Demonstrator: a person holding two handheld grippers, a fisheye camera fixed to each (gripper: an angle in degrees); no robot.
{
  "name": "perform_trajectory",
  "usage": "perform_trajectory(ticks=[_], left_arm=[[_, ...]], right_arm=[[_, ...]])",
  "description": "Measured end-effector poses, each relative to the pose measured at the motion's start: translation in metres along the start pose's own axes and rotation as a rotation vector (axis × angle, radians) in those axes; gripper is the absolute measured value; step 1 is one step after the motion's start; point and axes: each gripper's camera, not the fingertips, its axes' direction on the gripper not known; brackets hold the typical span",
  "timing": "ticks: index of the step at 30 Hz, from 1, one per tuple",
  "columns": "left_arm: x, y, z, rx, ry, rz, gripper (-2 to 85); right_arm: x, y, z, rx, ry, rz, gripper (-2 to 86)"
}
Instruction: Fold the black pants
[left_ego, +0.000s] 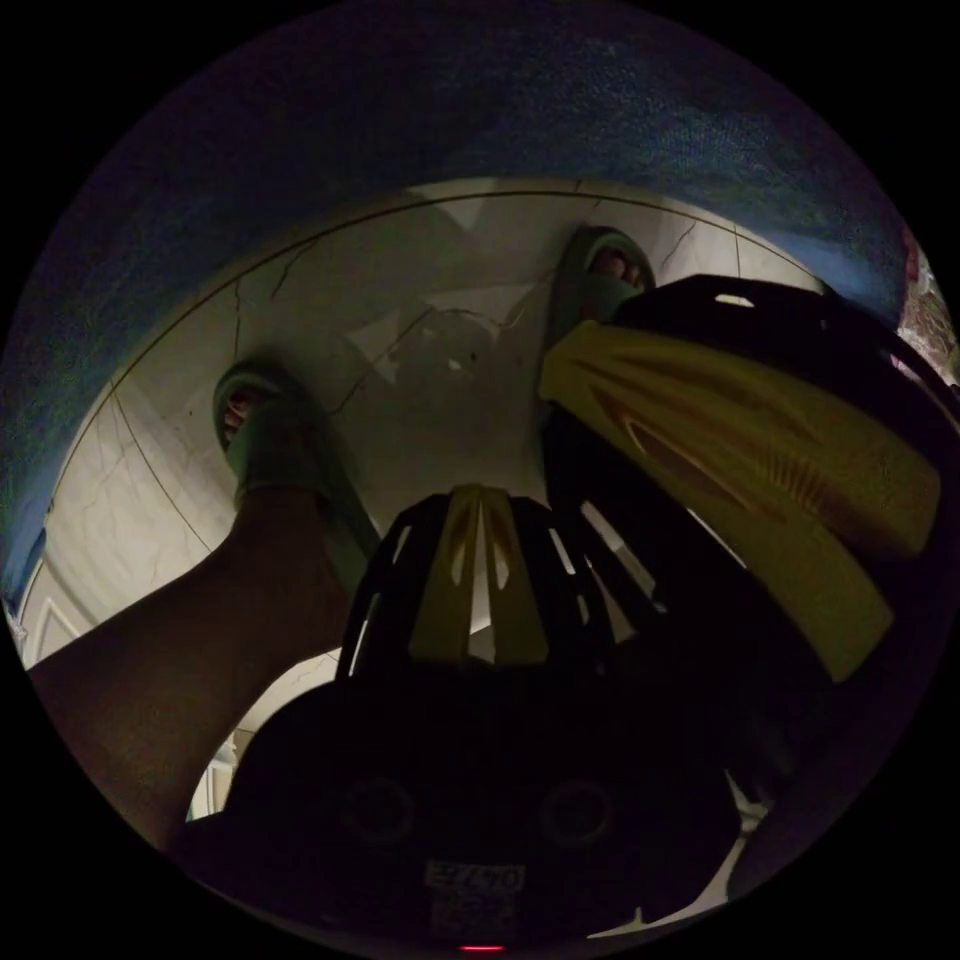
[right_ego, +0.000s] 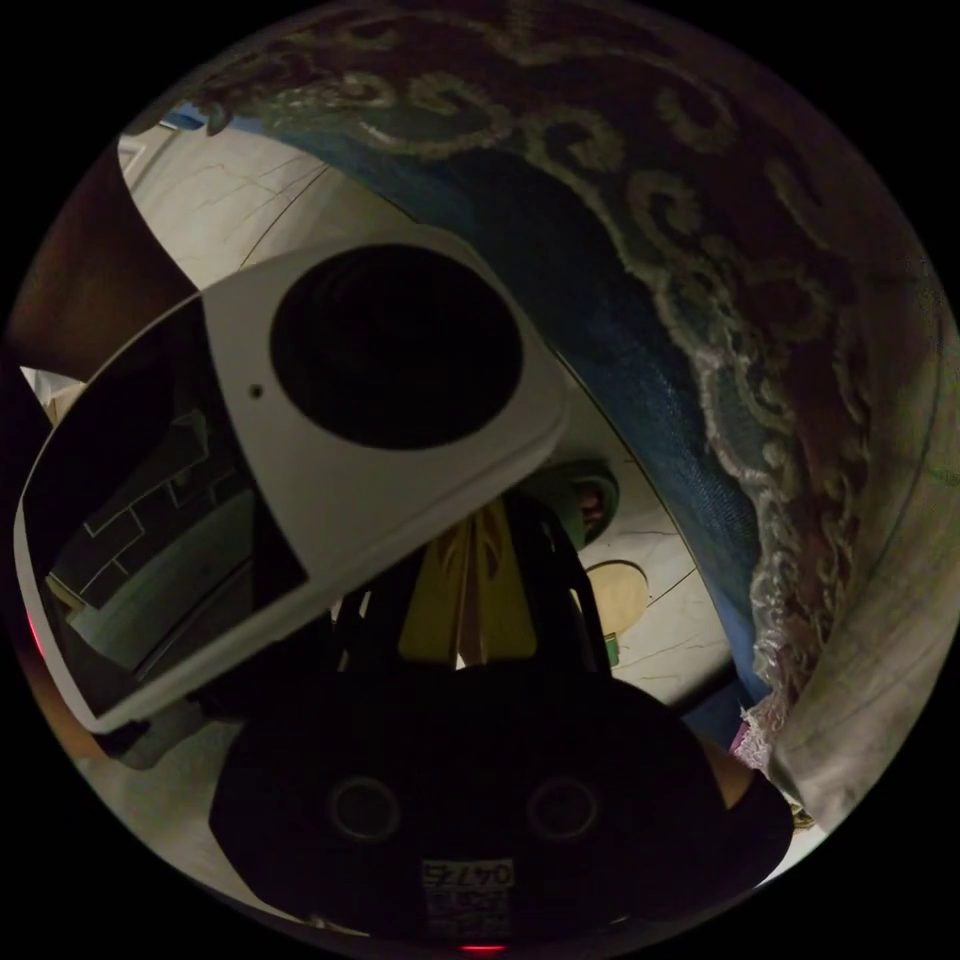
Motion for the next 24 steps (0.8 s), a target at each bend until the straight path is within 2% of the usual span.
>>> perform_trajectory(ticks=[24], left_arm=[[0.044,0.107,-0.099,-0.038,0.026,-0.038,-1.0]], right_arm=[[-0.033,-0.025,-0.015,-0.006,-0.01,-0.036,-1.0]])
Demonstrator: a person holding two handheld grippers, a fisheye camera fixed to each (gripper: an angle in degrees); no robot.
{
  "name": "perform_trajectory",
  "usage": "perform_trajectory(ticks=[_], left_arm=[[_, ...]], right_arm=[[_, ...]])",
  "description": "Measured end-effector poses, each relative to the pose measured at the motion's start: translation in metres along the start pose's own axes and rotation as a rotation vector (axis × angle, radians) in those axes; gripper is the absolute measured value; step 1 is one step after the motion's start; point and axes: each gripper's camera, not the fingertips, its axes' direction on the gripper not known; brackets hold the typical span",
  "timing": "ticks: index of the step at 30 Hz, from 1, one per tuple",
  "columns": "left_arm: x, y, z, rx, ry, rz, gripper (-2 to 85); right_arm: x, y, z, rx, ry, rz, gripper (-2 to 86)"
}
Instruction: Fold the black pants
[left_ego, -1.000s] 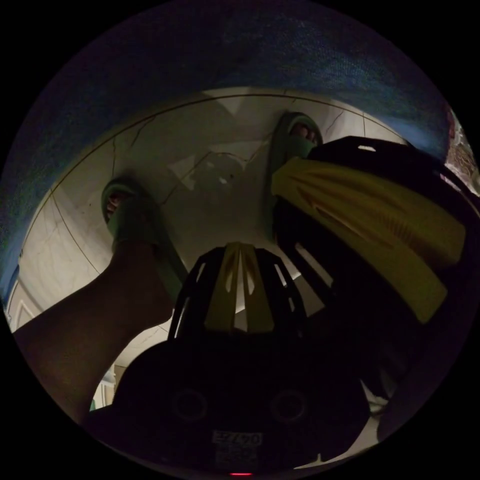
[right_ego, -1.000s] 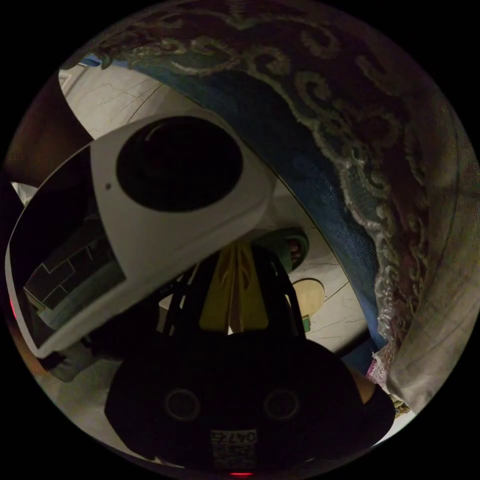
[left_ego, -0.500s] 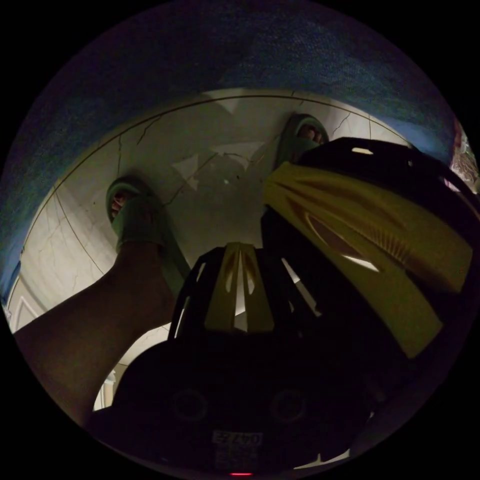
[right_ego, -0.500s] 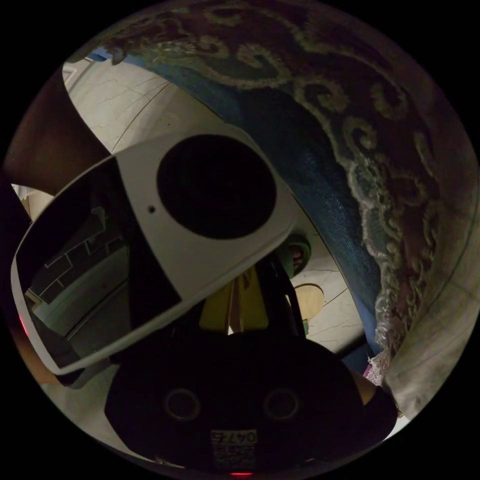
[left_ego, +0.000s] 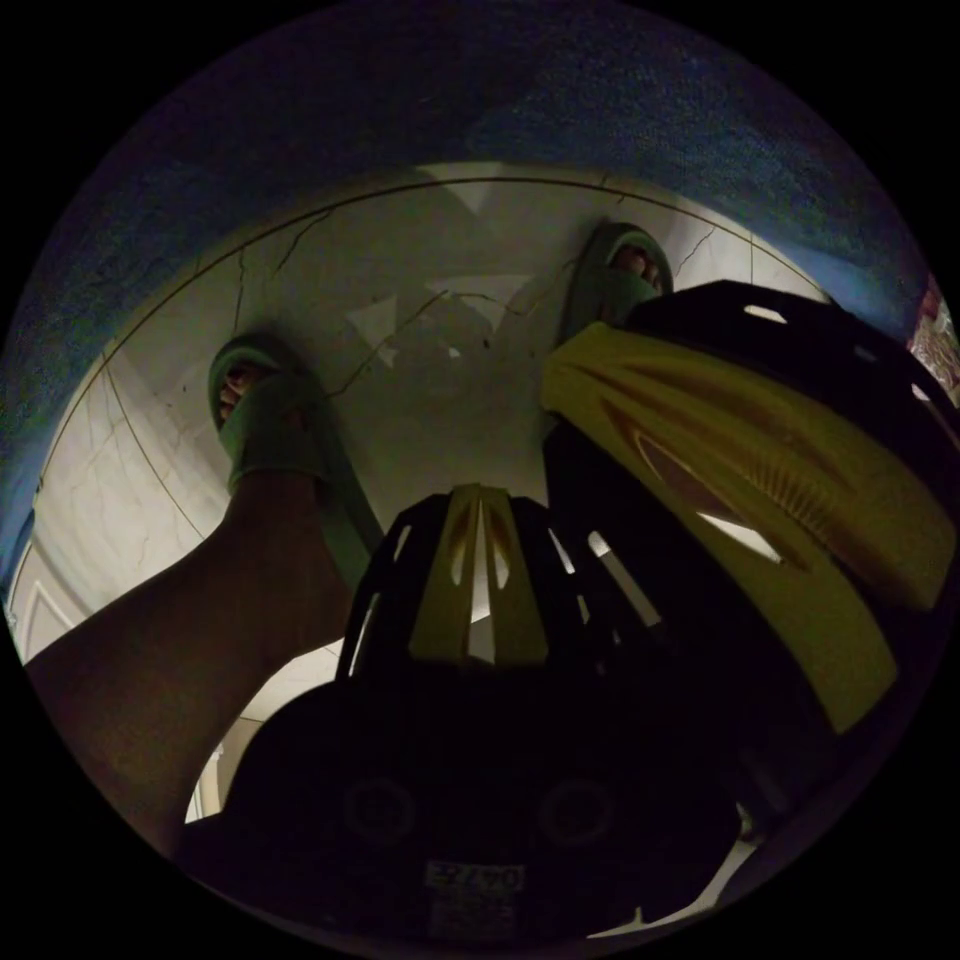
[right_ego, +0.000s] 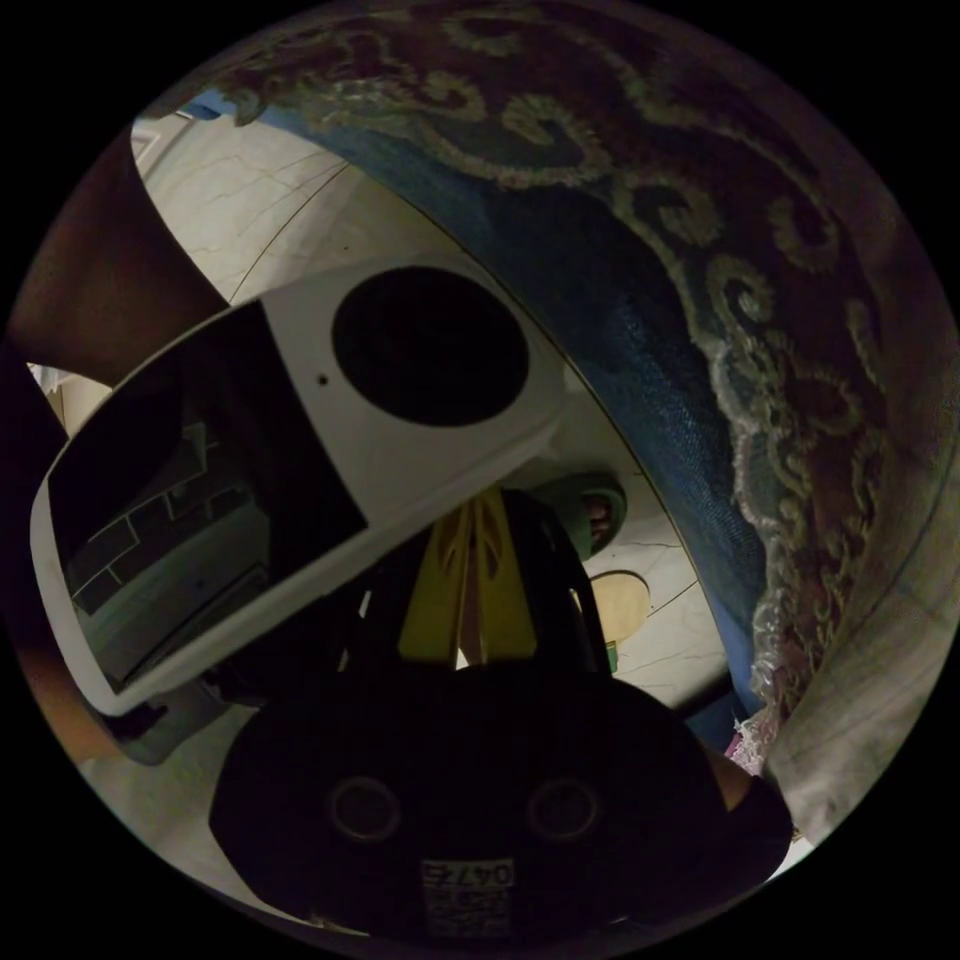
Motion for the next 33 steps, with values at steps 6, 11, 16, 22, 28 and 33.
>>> perform_trajectory(ticks=[6,11,16,22,28,33], left_arm=[[0.012,0.023,-0.019,-0.003,-0.007,0.005,-1.0],[0.019,0.04,-0.033,-0.005,-0.007,0.003,-1.0],[0.029,0.055,-0.045,-0.005,-0.013,0.011,-1.0],[0.038,0.072,-0.056,-0.01,-0.004,0.011,-1.0],[0.048,0.086,-0.064,-0.011,-0.009,0.015,-1.0],[0.057,0.097,-0.067,-0.015,-0.01,0.018,-1.0]], right_arm=[[-0.002,-0.001,0.0,-0.001,0.007,-0.003,-1.0],[-0.003,0.0,0.001,-0.004,0.003,-0.005,-1.0],[-0.004,0.001,0.002,-0.006,0.003,-0.004,-1.0],[-0.003,0.002,0.003,-0.008,-0.003,-0.006,-0.9],[-0.003,0.002,0.006,-0.012,-0.003,-0.008,-0.9],[-0.002,0.002,0.008,-0.015,-0.004,-0.009,-0.9]])
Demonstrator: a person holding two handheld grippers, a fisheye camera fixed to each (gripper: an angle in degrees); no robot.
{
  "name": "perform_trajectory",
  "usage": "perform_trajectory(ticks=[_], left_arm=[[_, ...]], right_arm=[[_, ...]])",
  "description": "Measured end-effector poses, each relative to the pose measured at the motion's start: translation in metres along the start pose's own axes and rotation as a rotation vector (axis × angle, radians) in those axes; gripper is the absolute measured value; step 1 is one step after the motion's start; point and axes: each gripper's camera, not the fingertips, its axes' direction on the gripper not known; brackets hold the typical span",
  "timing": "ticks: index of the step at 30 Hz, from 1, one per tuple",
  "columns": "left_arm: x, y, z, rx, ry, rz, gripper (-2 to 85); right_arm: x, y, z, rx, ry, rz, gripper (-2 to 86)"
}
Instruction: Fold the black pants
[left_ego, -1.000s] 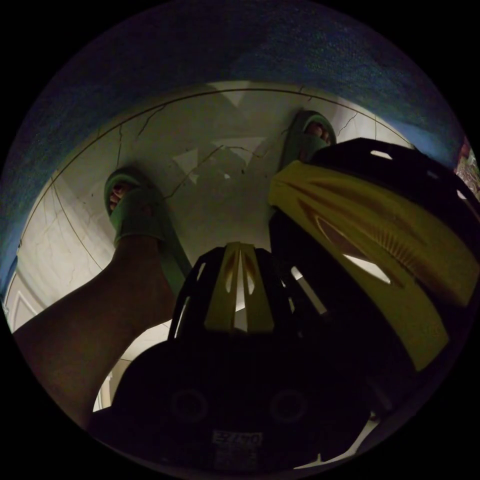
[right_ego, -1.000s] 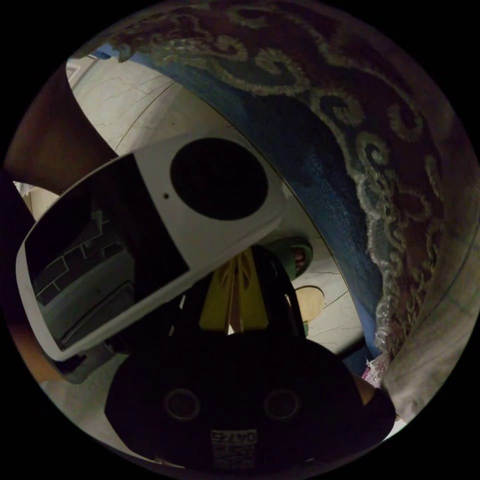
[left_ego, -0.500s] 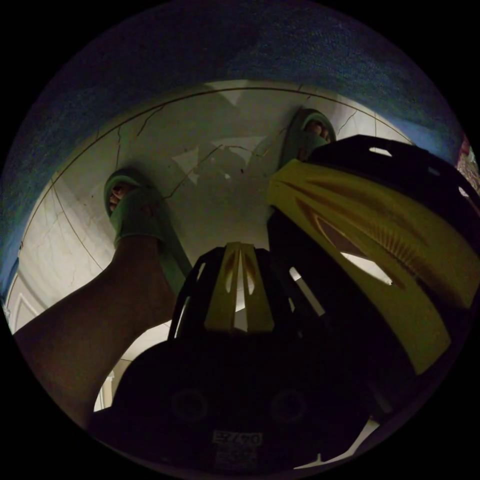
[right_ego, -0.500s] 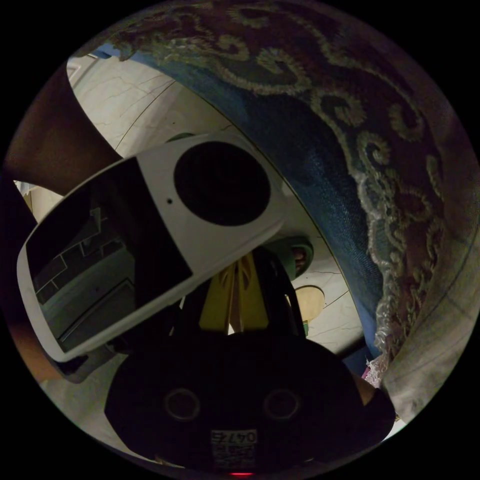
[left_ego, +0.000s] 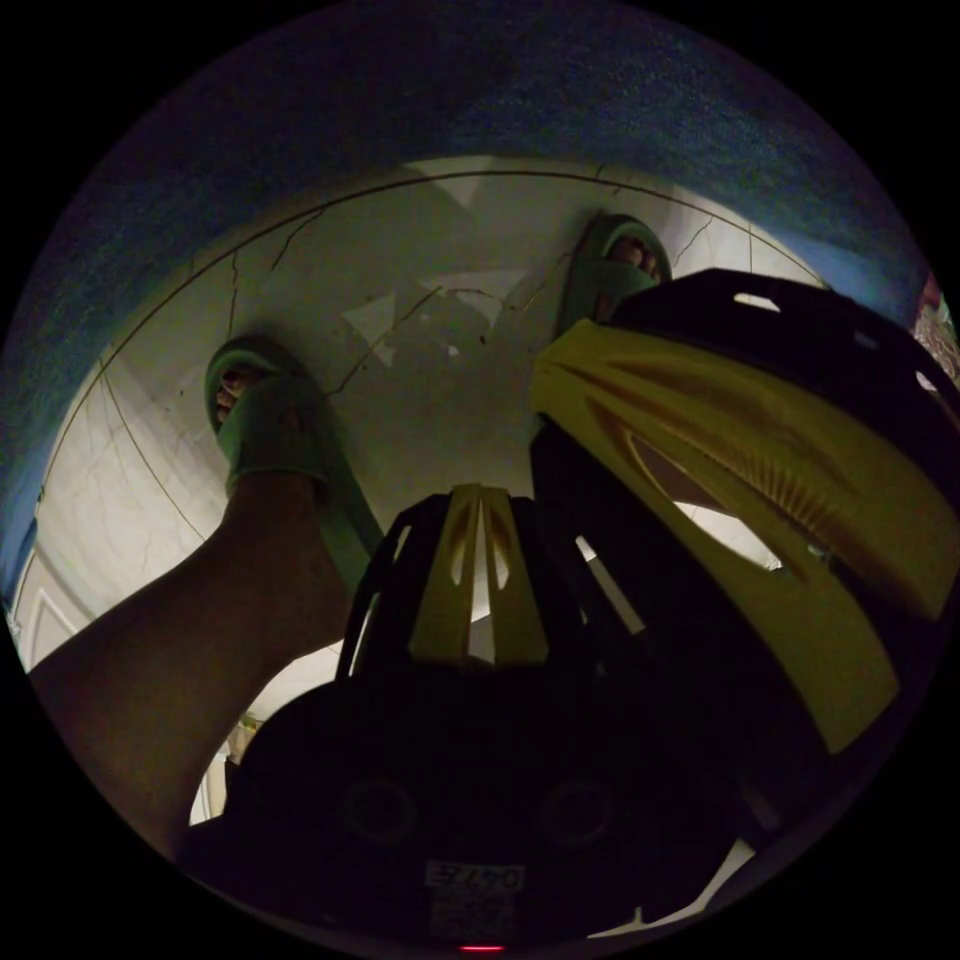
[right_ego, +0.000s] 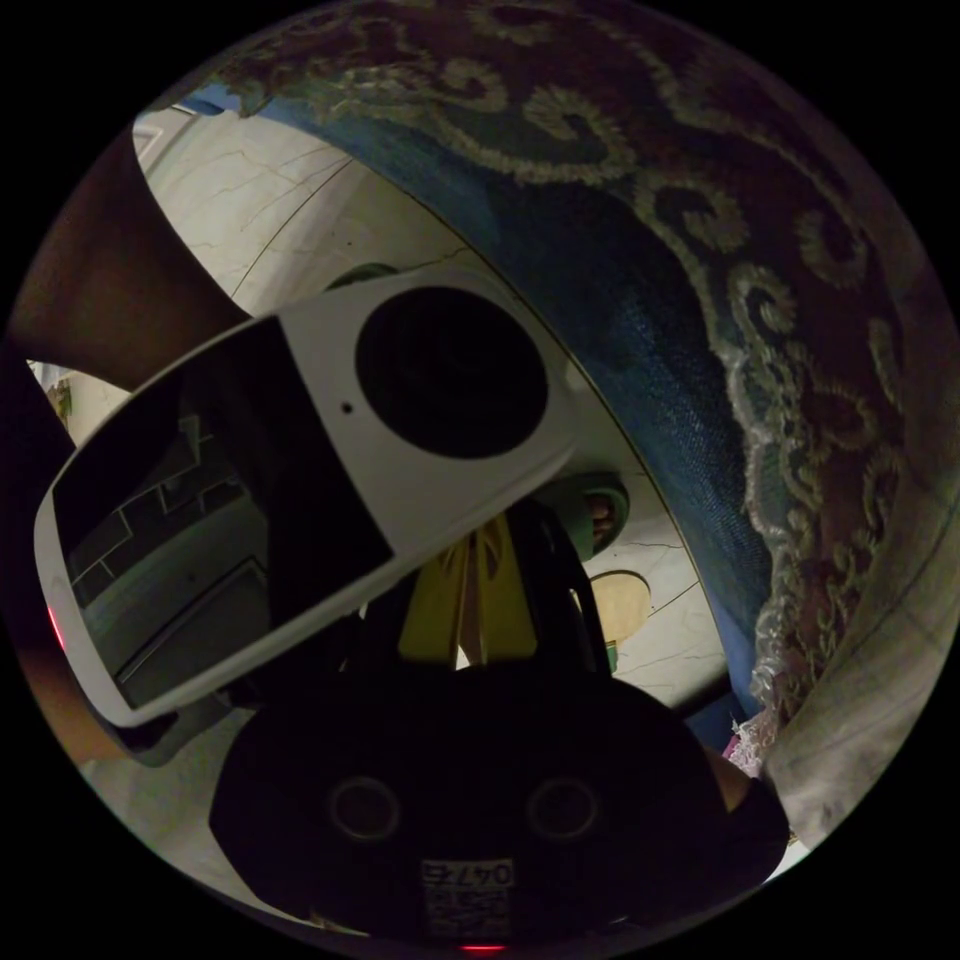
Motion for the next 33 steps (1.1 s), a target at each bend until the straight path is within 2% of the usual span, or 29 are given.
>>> perform_trajectory(ticks=[19,33], left_arm=[[0.028,0.019,0.021,-0.006,0.005,0.005,-1.0],[0.037,0.011,0.077,-0.014,0.011,0.003,-1.0]], right_arm=[[0.005,-0.002,0.01,-0.025,0.001,-0.011,-0.9],[0.015,-0.005,0.015,-0.031,-0.009,-0.02,-0.9]])
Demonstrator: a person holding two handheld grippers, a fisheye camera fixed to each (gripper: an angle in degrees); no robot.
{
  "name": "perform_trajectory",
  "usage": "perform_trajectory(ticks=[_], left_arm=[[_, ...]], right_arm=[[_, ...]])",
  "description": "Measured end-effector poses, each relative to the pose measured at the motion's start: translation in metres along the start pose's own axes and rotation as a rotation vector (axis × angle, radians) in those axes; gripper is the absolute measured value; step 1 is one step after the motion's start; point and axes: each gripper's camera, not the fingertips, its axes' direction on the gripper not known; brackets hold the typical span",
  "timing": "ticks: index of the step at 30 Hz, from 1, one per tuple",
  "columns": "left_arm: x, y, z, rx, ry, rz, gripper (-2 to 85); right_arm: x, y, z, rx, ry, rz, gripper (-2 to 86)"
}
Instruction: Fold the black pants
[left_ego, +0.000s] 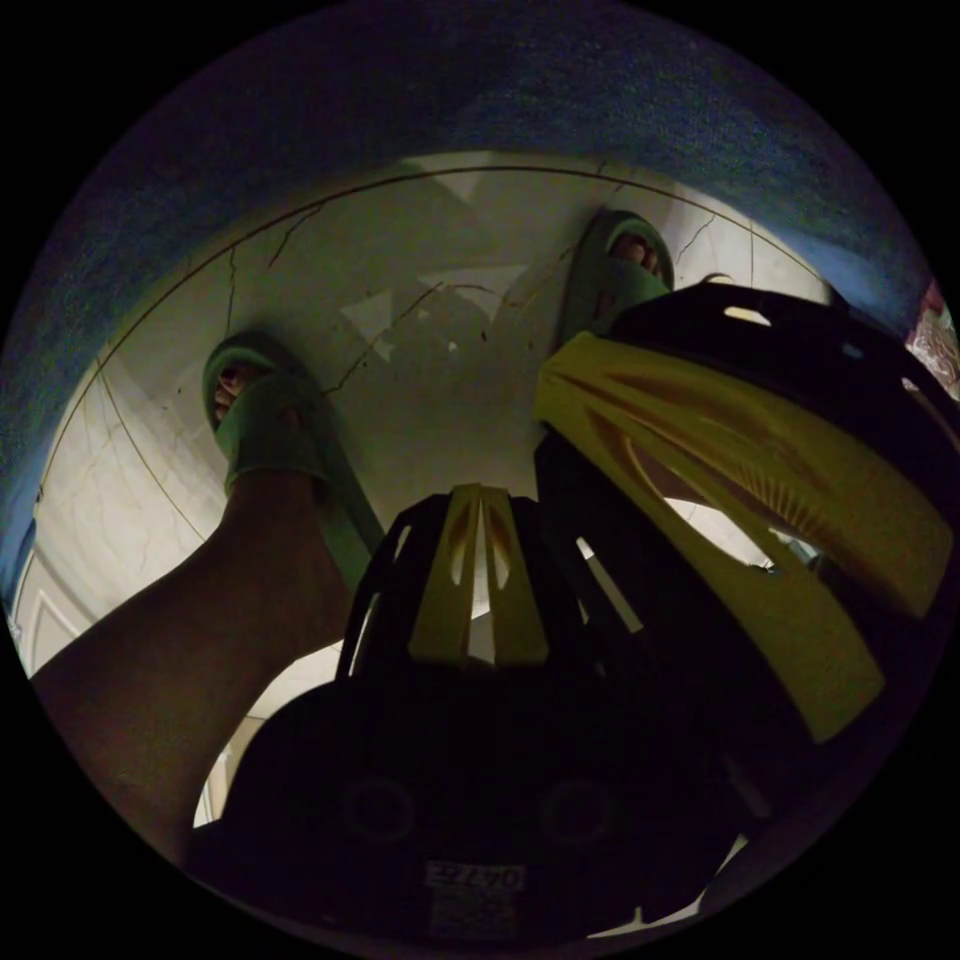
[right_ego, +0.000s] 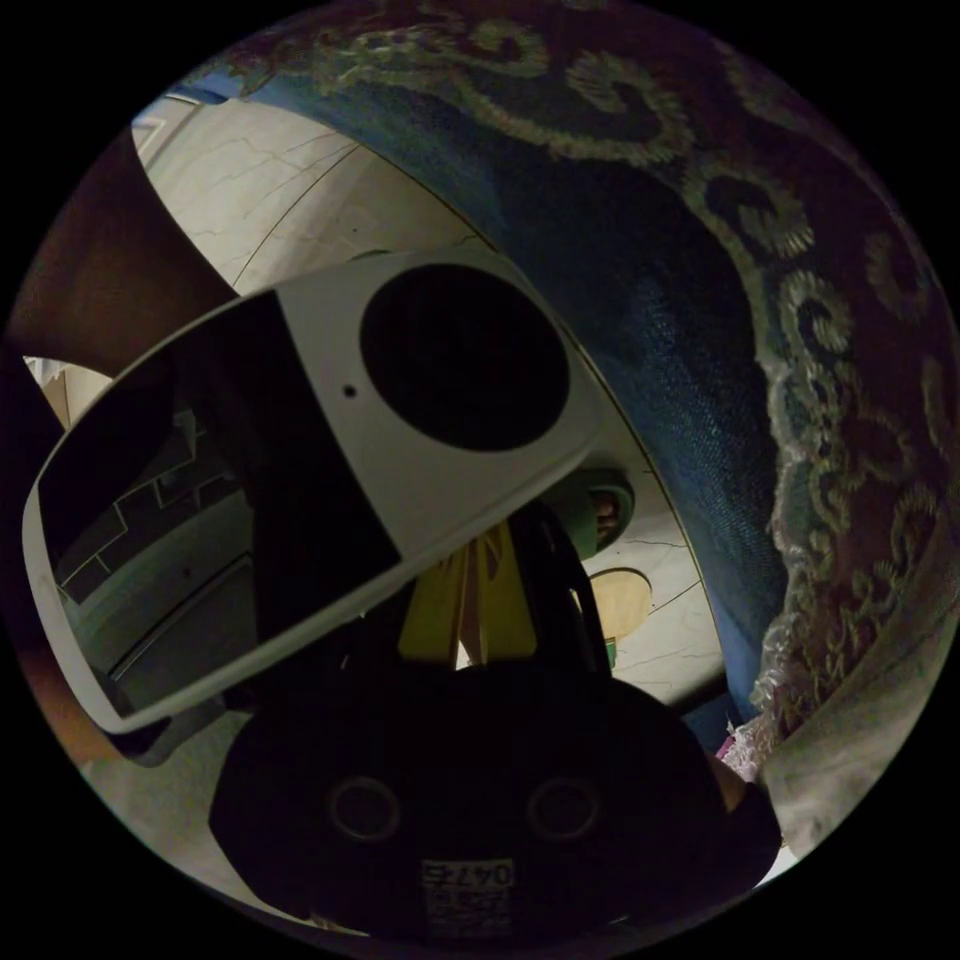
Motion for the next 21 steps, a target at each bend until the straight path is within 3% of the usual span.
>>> perform_trajectory(ticks=[21], left_arm=[[-0.049,-0.063,0.141,0.001,0.097,-0.053,-1.0]], right_arm=[[0.035,0.008,0.009,-0.008,-0.005,-0.02,1.3]])
